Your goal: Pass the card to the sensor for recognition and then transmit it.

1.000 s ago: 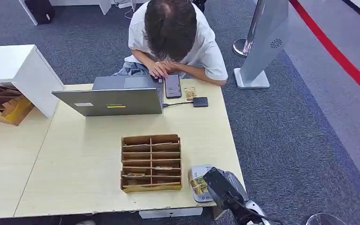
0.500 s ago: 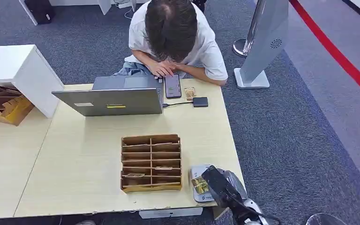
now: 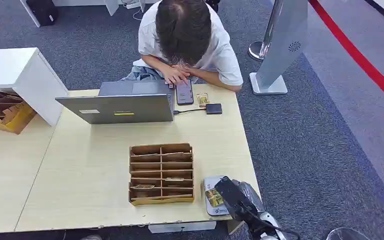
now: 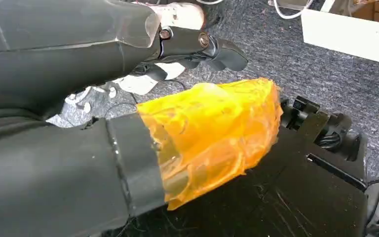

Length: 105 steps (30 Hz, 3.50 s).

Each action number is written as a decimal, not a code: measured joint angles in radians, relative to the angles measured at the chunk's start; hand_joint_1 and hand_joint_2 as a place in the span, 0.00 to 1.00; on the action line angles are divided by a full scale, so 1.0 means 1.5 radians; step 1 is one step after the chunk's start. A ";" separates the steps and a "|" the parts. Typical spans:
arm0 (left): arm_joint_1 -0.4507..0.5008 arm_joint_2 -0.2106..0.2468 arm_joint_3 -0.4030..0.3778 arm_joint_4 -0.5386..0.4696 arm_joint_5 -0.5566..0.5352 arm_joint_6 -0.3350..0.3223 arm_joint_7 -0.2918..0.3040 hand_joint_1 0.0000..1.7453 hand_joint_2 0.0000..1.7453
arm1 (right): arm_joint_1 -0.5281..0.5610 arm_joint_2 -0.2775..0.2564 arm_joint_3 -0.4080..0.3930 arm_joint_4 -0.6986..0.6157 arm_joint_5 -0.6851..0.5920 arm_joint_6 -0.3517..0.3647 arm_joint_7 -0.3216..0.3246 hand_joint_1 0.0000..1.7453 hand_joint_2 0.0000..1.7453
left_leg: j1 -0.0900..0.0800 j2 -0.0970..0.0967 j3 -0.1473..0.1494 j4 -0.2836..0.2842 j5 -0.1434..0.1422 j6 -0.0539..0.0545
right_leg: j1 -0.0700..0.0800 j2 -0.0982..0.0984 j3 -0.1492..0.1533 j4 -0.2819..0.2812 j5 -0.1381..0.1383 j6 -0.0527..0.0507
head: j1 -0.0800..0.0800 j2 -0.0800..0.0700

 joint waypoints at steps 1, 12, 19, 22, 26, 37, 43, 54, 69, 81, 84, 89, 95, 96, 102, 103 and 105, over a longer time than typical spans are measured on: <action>0.000 0.000 0.000 -0.001 -0.001 0.000 0.002 0.00 0.00 | -0.001 0.000 0.000 0.003 0.003 -0.005 0.000 1.00 1.00 | 0.000 0.000 0.000 0.000 0.000 0.000 | 0.000 0.000 0.000 0.000 0.000 0.000 | 0.000 0.000; 0.000 0.001 0.000 -0.007 -0.003 0.002 0.006 0.00 0.00 | -0.008 0.000 0.000 0.020 0.030 -0.018 0.003 1.00 1.00 | 0.000 0.000 0.000 0.000 0.000 0.000 | 0.000 0.000 0.000 0.000 0.000 0.000 | 0.000 0.000; 0.000 0.001 0.000 -0.008 -0.003 0.003 0.010 0.00 0.00 | -0.009 0.000 -0.001 0.022 0.036 -0.019 0.006 1.00 1.00 | 0.000 0.000 0.000 0.000 0.000 0.000 | 0.000 0.000 0.000 0.000 0.000 0.000 | 0.000 0.000; 0.000 0.001 0.000 -0.009 -0.003 0.003 0.010 0.00 0.00 | -0.009 0.000 -0.001 0.023 0.036 -0.019 0.006 1.00 1.00 | 0.000 0.000 0.000 0.000 0.000 0.000 | 0.000 0.000 0.000 0.000 0.000 0.000 | 0.000 0.000; 0.000 0.001 0.000 -0.009 -0.003 0.003 0.010 0.00 0.00 | -0.009 0.000 0.000 0.023 0.036 -0.019 0.006 1.00 1.00 | 0.000 0.000 0.000 0.000 0.000 0.000 | 0.000 0.000 0.000 0.000 0.000 0.000 | 0.000 0.000; 0.001 0.003 0.000 -0.015 -0.004 0.008 0.018 0.00 0.00 | -0.010 0.001 -0.001 0.024 0.058 -0.032 0.014 1.00 1.00 | 0.000 0.000 0.000 0.000 0.000 0.000 | 0.000 0.000 0.000 0.000 0.000 0.000 | 0.000 0.000; 0.001 0.004 0.000 -0.019 -0.005 0.009 0.025 0.00 0.00 | -0.011 0.002 -0.001 0.026 0.070 -0.033 0.017 1.00 1.00 | 0.000 0.000 0.000 0.000 0.000 0.000 | 0.000 0.000 0.000 0.000 0.000 0.000 | 0.000 0.000; 0.001 0.007 0.000 -0.028 -0.008 0.014 0.033 0.00 0.00 | -0.014 0.006 -0.002 0.033 0.077 -0.039 0.021 1.00 1.00 | 0.000 0.000 0.000 0.000 0.000 0.000 | 0.000 0.000 0.000 0.000 0.000 0.000 | 0.000 0.000; 0.001 0.013 0.000 -0.041 -0.013 0.016 0.040 0.00 0.00 | -0.018 0.006 -0.002 0.046 0.085 -0.042 0.027 1.00 1.00 | 0.000 0.000 0.000 0.000 0.000 0.000 | 0.000 0.000 0.000 0.000 0.000 0.000 | 0.000 0.000; 0.001 0.017 0.000 -0.045 -0.013 0.016 0.045 0.00 0.00 | -0.019 0.006 -0.002 0.049 0.087 -0.042 0.028 1.00 1.00 | 0.000 0.000 0.000 0.000 0.000 0.000 | 0.000 0.000 0.000 0.000 0.000 0.000 | 0.000 0.000; 0.001 0.017 0.000 -0.046 -0.013 0.016 0.046 0.00 0.00 | -0.020 0.006 -0.002 0.050 0.090 -0.045 0.029 1.00 1.00 | 0.000 0.000 0.000 0.000 0.000 0.000 | 0.000 0.000 0.000 0.000 0.000 0.000 | 0.000 0.000; 0.002 0.018 0.000 -0.050 -0.014 0.018 0.048 0.00 0.00 | -0.021 0.007 -0.002 0.050 0.095 -0.052 0.028 1.00 1.00 | 0.000 0.000 0.000 0.000 0.000 0.000 | 0.000 0.000 0.000 0.000 0.000 0.000 | 0.000 0.000; 0.002 0.019 0.000 -0.051 -0.014 0.019 0.050 0.00 0.00 | -0.021 0.007 -0.002 0.050 0.102 -0.061 0.026 1.00 1.00 | 0.000 0.000 0.000 0.000 0.000 0.000 | 0.000 0.000 0.000 0.000 0.000 0.000 | 0.000 0.000; 0.002 0.019 0.000 -0.051 -0.014 0.019 0.050 0.00 0.00 | -0.021 0.007 -0.002 0.050 0.102 -0.061 0.026 1.00 1.00 | 0.000 0.000 0.000 0.000 0.000 0.000 | 0.000 0.000 0.000 0.000 0.000 0.000 | 0.000 0.000; 0.002 0.019 0.000 -0.051 -0.005 0.020 0.051 0.00 0.00 | -0.025 0.007 0.007 0.032 0.265 -0.115 0.053 1.00 1.00 | 0.000 0.000 0.000 0.000 0.001 0.000 | 0.000 0.000 0.000 0.000 0.001 0.000 | 0.000 0.000; 0.002 0.019 0.000 -0.051 -0.003 0.020 0.047 0.00 0.00 | -0.029 0.007 0.011 0.023 0.332 -0.122 0.070 1.00 1.00 | 0.000 0.000 0.000 0.000 0.001 0.000 | 0.000 0.000 0.000 0.000 0.001 0.000 | 0.000 0.000; 0.002 0.019 0.000 -0.051 -0.003 0.020 0.046 0.00 0.00 | -0.029 0.007 0.012 0.020 0.363 -0.126 0.074 1.00 1.00 | 0.000 0.000 0.000 0.000 0.001 0.000 | 0.000 0.000 0.000 0.000 0.001 0.000 | 0.000 0.000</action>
